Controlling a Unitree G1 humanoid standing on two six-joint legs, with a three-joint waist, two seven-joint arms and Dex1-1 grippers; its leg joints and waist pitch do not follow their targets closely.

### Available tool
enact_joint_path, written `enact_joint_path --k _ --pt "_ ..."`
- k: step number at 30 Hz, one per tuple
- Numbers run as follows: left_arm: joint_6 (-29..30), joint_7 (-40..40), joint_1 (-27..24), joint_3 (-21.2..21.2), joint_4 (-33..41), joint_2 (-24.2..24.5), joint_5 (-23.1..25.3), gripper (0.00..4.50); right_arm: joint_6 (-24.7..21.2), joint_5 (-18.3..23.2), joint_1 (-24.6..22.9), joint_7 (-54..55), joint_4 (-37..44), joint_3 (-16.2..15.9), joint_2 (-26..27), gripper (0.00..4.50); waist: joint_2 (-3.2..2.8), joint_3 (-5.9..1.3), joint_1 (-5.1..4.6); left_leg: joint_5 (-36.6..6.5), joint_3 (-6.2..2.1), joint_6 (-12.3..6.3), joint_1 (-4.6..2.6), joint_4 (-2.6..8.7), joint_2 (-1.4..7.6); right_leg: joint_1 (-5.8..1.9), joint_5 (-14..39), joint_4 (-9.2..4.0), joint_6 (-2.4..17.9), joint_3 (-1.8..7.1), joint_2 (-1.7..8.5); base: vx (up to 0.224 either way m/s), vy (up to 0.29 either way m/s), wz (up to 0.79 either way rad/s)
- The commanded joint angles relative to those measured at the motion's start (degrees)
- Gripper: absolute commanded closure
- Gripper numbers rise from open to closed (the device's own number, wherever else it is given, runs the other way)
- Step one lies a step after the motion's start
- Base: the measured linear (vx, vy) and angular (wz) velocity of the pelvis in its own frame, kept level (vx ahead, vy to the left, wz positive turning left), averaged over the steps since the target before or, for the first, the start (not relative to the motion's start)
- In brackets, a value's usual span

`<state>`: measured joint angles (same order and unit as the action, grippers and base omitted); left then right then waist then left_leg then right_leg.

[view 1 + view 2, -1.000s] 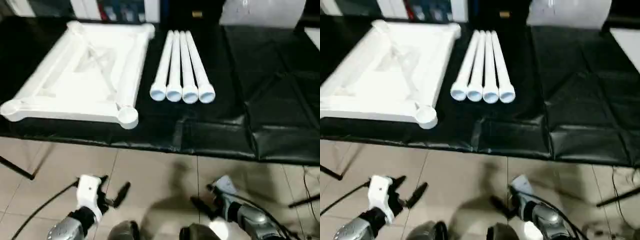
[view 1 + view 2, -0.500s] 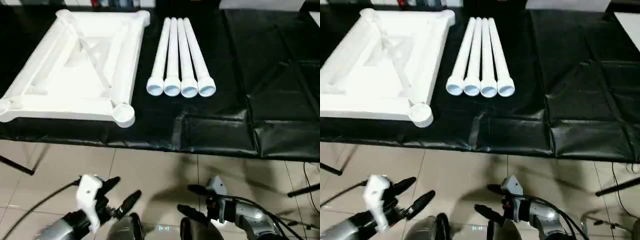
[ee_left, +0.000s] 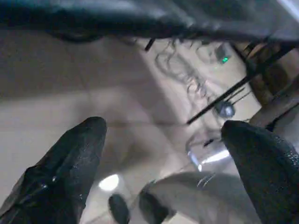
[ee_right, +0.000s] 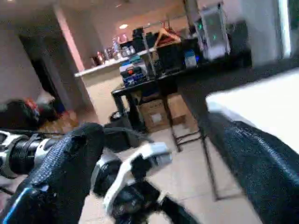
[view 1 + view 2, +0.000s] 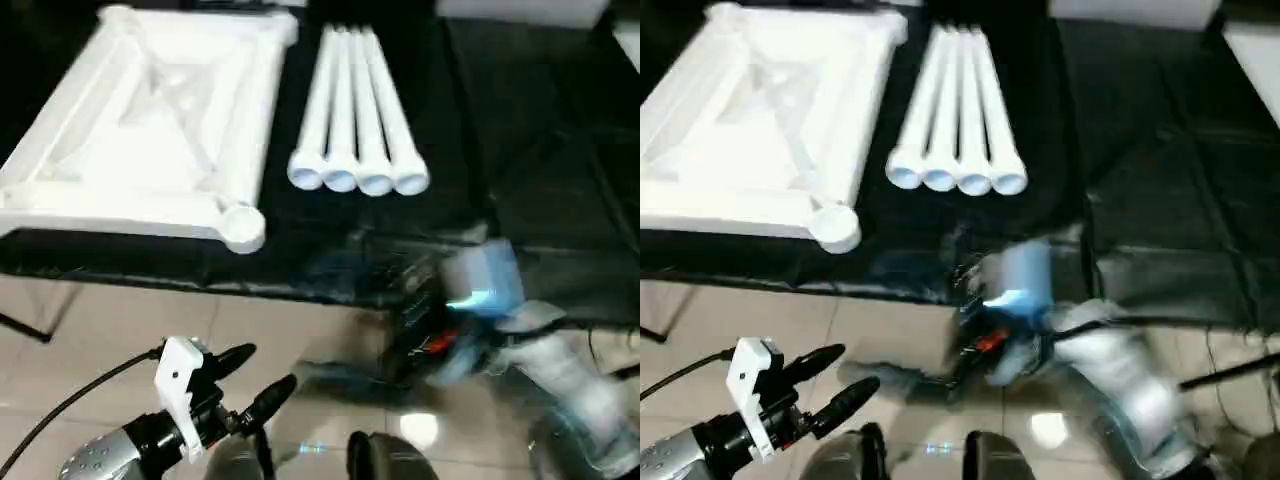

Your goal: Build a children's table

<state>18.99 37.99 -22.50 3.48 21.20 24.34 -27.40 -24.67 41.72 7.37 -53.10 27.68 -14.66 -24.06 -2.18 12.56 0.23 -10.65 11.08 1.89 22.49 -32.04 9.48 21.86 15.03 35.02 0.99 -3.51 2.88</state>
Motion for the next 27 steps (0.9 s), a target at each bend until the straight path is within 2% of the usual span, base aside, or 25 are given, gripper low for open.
enact_joint_path --k 1,2,3,4,5,7,8,9,10,12,13,15,16,17,18,19,20,21,22,23,24,25,26,27 --pt "-1.18 1.99 -0.26 0.16 1.10 0.00 0.23 0.03 -3.99 4.67 0.40 3.75 5.82 1.42 -2.01 0.00 0.45 -4.82 -0.33 12.04 -3.02 -8.17 -1.99 1.98 4.49 -2.61 -26.75 -1.23 10.36 4.14 4.62 0.000 0.000 0.00" --pt "-1.53 1.92 -0.12 -0.03 0.81 -0.22 0.18 0.03 -5.78 6.18 0.80 6.58 7.26 2.07 -2.60 0.00 0.10 -4.74 -0.29 14.21 -2.81 -9.98 -1.87 1.57 4.41 -2.13 -31.75 -0.71 10.49 4.17 4.81 0.000 0.000 0.00" --pt "-2.32 1.67 0.30 -0.55 0.54 -0.54 0.24 0.03 -6.93 6.96 1.25 8.52 8.02 2.71 -2.79 0.00 0.07 -4.55 -0.25 13.46 -2.69 -10.18 -1.81 1.64 4.44 -2.00 -32.20 -0.82 10.44 4.38 4.96 0.000 0.000 0.00" --pt "-2.89 1.42 0.76 -1.07 0.58 -0.78 0.17 0.03 -7.60 6.80 1.46 10.20 8.08 3.29 -2.46 0.00 0.35 -4.65 -0.32 9.52 -2.51 -9.51 -1.23 1.83 4.13 -2.65 -31.19 -0.79 10.84 4.66 5.05 0.000 0.000 0.00" --pt "-3.47 0.98 1.51 -1.89 0.88 -1.02 -0.24 0.03 -8.59 6.00 1.66 12.32 7.94 4.19 -1.51 0.00 0.48 -4.60 -0.31 8.35 -2.54 -9.18 -1.18 2.00 4.15 -2.73 -30.29 -0.91 10.83 4.66 5.07 0.000 0.000 0.00" --pt "-1.51 -0.14 2.81 -3.77 4.07 -1.08 -3.43 0.03 -9.04 3.61 1.29 14.65 7.40 5.33 0.42 0.00 0.49 -4.57 -0.32 4.69 -2.47 -8.12 -1.24 2.17 4.10 -2.68 -25.86 -1.27 11.55 4.57 5.15 0.000 0.000 0.00" --pt "-0.45 -0.45 3.38 -4.48 5.53 -0.88 -4.92 0.03 -9.60 2.75 1.01 16.23 7.01 6.01 1.43 0.00 0.89 -4.35 -0.19 1.46 -2.36 -7.51 -1.35 2.41 4.14 -2.60 -20.95 -1.88 12.02 4.69 5.22 0.000 0.000 0.00" --pt "1.53 -0.79 3.96 -5.48 8.21 -0.19 -7.53 0.03 -9.60 1.52 0.37 18.54 6.57 7.03 2.55 0.00 0.98 -4.20 -0.19 0.28 -2.44 -6.93 -1.19 2.55 4.10 -2.73 -18.29 -1.92 12.32 4.76 5.32 0.000 0.000 0.00" --pt "3.33 -0.74 4.23 -6.24 11.52 1.14 -9.67 0.03 -9.56 0.22 -0.35 22.75 6.06 8.47 3.71 0.00 0.51 -3.98 0.08 -2.58 -2.28 -4.87 -1.56 2.76 4.10 -2.24 -10.02 -2.51 13.08 4.83 5.40 -0.056 -0.008 -0.01" --pt "4.63 -0.36 3.93 -6.48 14.07 2.33 -11.15 0.03 -9.03 0.57 -0.73 27.08 5.78 9.59 4.05 0.00 0.55 -3.58 0.17 -4.81 -2.16 -3.24 -1.80 3.00 4.06 -2.06 -2.42 -3.20 12.72 4.90 5.23 -0.057 -0.004 0.00" --pt "4.87 -0.22 3.85 -6.47 14.82 2.66 -11.44 0.03 -8.83 0.03 -0.85 28.32 5.59 9.96 4.09 0.00 0.46 -3.57 0.13 -5.20 -2.09 -2.51 -1.87 3.06 3.98 -1.99 0.45 -3.34 12.10 4.94 5.13 0.000 0.000 0.00" --pt "5.01 -0.67 4.56 -6.40 16.07 2.80 -11.21 0.03 -8.50 -1.13 -1.00 30.40 5.20 10.63 4.21 0.00 0.34 -3.58 0.13 -5.27 -2.12 -1.88 -1.79 3.09 3.90 -2.03 2.06 -3.48 11.35 4.96 5.11 0.000 0.000 0.00" --pt "5.69 -3.51 8.29 -6.86 16.59 1.53 -11.76 0.03 -8.46 -4.58 -0.78 34.04 4.16 11.39 5.09 0.00 0.29 -3.78 0.09 -5.22 -2.05 -1.38 -1.93 3.04 3.88 -1.89 2.22 -3.56 10.49 5.06 4.98 0.000 0.000 0.00" --pt "6.04 -4.15 9.08 -7.04 16.70 1.34 -12.13 0.03 -8.57 -5.49 -0.73 34.76 3.97 11.56 5.44 0.00 0.19 -3.86 0.08 -5.03 -1.99 -1.01 -1.94 3.01 3.88 -1.78 1.88 -3.51 10.50 5.08 4.93 0.000 0.000 0.00" --pt "6.83 -5.81 11.17 -7.41 16.83 0.82 -12.78 0.03 -8.75 -7.50 -0.60 36.41 3.57 11.91 6.18 0.00 -0.10 -4.24 0.41 -4.85 -1.88 -0.49 -2.20 2.88 3.73 -1.65 1.19 -3.54 11.01 5.12 4.92 0.000 0.000 0.00" --pt "7.63 -7.91 13.90 -7.75 16.68 0.11 -12.98 0.03 -8.80 -9.42 -0.45 38.07 3.18 12.14 6.86 0.00 -0.05 -4.17 0.41 -5.13 -1.73 -0.01 -2.23 2.86 3.71 -1.45 1.16 -3.57 11.17 5.14 4.78 0.000 0.000 0.00" --pt "8.43 -10.75 17.27 -8.15 16.22 -0.87 -12.60 0.03 -8.64 -12.91 -0.12 41.15 2.62 12.26 7.62 0.00 0.19 -4.29 0.68 -5.10 -1.86 0.14 -1.85 2.81 3.52 -1.96 0.83 -3.43 11.50 5.10 4.89 0.000 0.000 0.00" --pt "10.52 -16.81 22.83 -8.65 14.51 -2.42 -10.69 0.03 -10.01 -13.05 0.10 45.11 2.03 12.47 8.55 0.00 -0.12 -4.64 0.82 -3.94 -1.90 0.77 -1.77 2.74 3.46 -2.06 -0.20 -3.09 11.07 4.98 4.66 0.000 0.000 0.00" --pt "10.52 -16.81 22.83 -8.65 14.51 -2.42 -10.69 0.03 -10.01 -13.05 0.10 45.11 2.03 12.47 8.55 0.00 0.10 -4.86 0.77 -3.58 -1.97 0.83 -1.89 2.52 3.33 -2.08 -1.78 -2.92 10.96 4.98 4.56 0.000 0.000 0.00" --pt "11.67 -21.02 26.27 -8.32 11.73 -3.41 -6.85 0.03 -12.41 -14.74 0.20 49.09 1.18 12.06 8.50 0.00 -0.07 -5.17 0.80 -2.61 -2.07 0.78 -1.65 2.42 3.25 -2.46 -3.07 -2.72 10.84 4.91 4.58 0.000 0.000 0.00" --pt "12.55 -23.27 27.75 -7.54 9.67 -3.47 -3.04 0.03 -12.36 -15.05 -0.14 49.99 0.68 11.87 8.85 0.00 0.12 -5.56 0.68 -1.07 -1.95 0.47 -1.72 2.20 3.13 -2.43 -5.80 -2.67 10.00 4.97 4.20 0.000 0.000 0.00" --pt "10.23 -25.31 28.80 -6.33 5.97 -3.72 3.36 0.03 -11.98 -17.49 -1.28 51.45 -0.32 10.61 8.78 0.00 0.31 -6.25 0.67 0.12 -1.91 -0.55 -1.18 1.76 2.66 -3.10 -8.14 -2.55 9.11 5.14 4.44 0.000 0.000 0.00" --pt "9.20 -25.65 28.87 -6.15 4.92 -3.94 4.68 0.03 -12.63 -18.54 -1.62 52.16 -0.70 9.96 8.44 0.00 0.83 -6.67 0.68 0.89 -1.68 -3.73 0.00 1.17 1.85 -4.21 -11.09 -2.56 8.17 6.03 5.50 0.000 0.000 0.00" --pt "9.18 -26.32 28.95 -6.23 4.30 -4.28 4.88 0.03 -13.00 -19.41 -1.87 52.47 -1.10 9.58 8.56 0.00 0.89 -7.08 0.75 0.67 -1.63 -5.92 0.73 0.54 1.37 -4.89 -12.91 -2.63 7.93 6.62 6.44 0.000 0.000 0.00"
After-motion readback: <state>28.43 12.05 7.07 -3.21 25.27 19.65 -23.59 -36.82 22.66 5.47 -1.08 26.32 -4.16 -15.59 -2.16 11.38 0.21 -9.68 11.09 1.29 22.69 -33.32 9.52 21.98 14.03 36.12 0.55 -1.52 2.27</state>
